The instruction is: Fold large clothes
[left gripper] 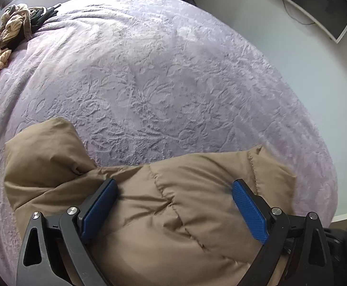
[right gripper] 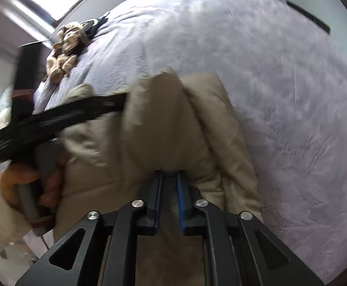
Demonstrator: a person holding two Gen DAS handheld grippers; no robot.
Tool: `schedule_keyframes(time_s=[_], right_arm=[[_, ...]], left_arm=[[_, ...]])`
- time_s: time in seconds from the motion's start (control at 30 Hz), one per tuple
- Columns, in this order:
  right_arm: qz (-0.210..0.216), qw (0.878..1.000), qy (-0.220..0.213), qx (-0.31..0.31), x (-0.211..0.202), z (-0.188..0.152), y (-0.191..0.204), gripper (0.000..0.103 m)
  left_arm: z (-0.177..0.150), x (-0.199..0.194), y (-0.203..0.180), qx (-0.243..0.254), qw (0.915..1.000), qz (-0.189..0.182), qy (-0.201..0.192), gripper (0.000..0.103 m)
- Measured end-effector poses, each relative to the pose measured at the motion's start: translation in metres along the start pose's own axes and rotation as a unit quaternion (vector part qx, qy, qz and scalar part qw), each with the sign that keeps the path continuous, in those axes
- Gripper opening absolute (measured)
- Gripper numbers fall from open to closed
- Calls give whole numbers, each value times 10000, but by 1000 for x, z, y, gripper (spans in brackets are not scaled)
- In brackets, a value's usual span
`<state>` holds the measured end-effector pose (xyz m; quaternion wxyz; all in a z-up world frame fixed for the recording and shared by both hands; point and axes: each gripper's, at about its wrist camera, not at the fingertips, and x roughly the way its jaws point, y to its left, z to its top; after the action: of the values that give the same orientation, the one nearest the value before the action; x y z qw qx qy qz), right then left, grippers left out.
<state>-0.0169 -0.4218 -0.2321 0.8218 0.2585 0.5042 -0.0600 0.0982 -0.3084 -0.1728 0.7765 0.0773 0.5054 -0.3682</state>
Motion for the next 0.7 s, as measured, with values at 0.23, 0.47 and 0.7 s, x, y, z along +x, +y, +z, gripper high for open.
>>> schedule_keyframes(time_s=[0.23,0.47,0.7], right_arm=[[-20,9999,92,142,12,-1,-14,9],[-130,9999,103,46,19,-2,-11,9],[-243,9996,122,-22,22,-1,-8,9]], left_arm=[[-15,-51,8,7,9989,-389,-265,97],[-42,-82,21,-274,9988,-338,-238,98],[-70,-98,36,-688,9968,-297,-290,102]])
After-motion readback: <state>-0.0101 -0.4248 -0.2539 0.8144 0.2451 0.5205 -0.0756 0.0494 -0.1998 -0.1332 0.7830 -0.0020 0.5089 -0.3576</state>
